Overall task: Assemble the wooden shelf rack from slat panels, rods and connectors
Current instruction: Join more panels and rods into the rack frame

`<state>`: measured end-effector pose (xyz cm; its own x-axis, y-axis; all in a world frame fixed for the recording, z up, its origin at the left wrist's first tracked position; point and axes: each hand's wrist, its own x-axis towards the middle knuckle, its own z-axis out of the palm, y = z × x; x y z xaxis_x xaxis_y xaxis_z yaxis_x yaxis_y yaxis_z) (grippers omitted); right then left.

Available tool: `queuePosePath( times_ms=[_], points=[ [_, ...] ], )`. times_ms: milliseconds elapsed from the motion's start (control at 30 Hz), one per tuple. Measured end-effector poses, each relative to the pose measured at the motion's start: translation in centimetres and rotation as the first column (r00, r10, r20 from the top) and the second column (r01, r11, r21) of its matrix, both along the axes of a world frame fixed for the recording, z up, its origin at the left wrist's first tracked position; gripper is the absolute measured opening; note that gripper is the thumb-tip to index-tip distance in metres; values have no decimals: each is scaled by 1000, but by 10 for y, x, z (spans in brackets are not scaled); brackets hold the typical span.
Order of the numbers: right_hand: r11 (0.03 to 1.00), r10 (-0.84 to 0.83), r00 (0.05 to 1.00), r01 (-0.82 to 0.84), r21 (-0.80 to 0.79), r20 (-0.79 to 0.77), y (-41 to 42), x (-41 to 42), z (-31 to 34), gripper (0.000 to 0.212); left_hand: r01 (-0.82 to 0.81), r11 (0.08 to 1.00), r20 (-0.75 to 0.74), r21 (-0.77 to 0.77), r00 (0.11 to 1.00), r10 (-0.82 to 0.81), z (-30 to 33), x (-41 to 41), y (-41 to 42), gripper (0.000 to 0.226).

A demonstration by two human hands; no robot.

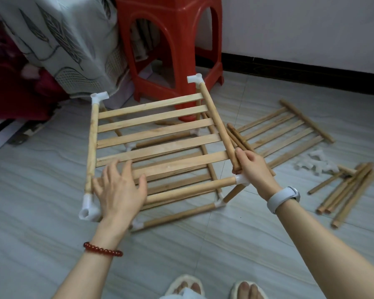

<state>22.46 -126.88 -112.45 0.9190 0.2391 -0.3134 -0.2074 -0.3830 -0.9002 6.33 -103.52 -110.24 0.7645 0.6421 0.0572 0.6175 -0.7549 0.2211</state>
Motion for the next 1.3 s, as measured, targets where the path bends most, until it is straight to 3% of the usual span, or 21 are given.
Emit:
queuePosePath(
  times_ms=[100,200,233,300,367,400,433,600,733,867,933,967,1033,1067,1100,1167,1300],
  points=[
    [995,-90,984,97,37,-152,1,-3,5,38,-159,985,-39,-69,987,156,3,-17,25,67],
    [991,-114,959,128,37,-258,2,-1,12,34,-295,873,4,-388,947,322,5,-26,50,58],
    [993,-94,958,110,43,-272,2,1,15,33,-282,782,41,-556,930,365,4,-28,57,47],
    [988,-50,938,96,119,-342,2,7,18,36,-146,479,131,-865,857,498,4,-35,69,28],
    [972,0,896,103,210,-443,3,13,18,45,-10,155,89,-988,782,617,3,-43,77,26],
    [970,12,882,104,219,-471,3,16,18,49,10,73,54,-997,774,630,2,-45,79,28],
    [973,8,879,104,207,-478,4,18,17,52,8,51,38,-999,781,623,1,-45,79,30],
    [994,-5,935,45,104,-355,13,20,11,57,41,182,148,-983,766,626,-6,-39,78,31],
    [985,-24,941,80,153,-338,17,16,5,53,46,145,131,-988,740,660,-15,-39,85,29],
    [977,-36,940,105,187,-340,17,11,5,52,8,169,119,-986,746,655,-17,-38,86,29],
    [969,-21,941,103,226,-339,13,9,3,49,-44,253,118,-966,799,590,-17,-35,84,29],
    [967,6,948,76,245,-317,10,7,4,46,-100,356,118,-929,832,543,-16,-35,82,32],
    [969,79,969,-20,245,-233,6,6,4,37,-209,698,138,-685,903,406,-17,-34,81,39],
    [971,110,974,-62,232,-198,5,5,5,33,-227,857,157,-463,930,331,-14,-35,78,40],
    [971,125,974,-81,227,-187,5,3,5,29,-194,952,209,-237,947,245,-13,-34,71,38],
    [969,130,974,-86,230,-184,9,-4,5,31,-79,996,325,41,944,62,-5,-29,51,29],
    [978,95,974,-53,200,-206,24,-31,5,35,281,954,342,108,890,-301,-6,-15,-13,28]
  ],
)
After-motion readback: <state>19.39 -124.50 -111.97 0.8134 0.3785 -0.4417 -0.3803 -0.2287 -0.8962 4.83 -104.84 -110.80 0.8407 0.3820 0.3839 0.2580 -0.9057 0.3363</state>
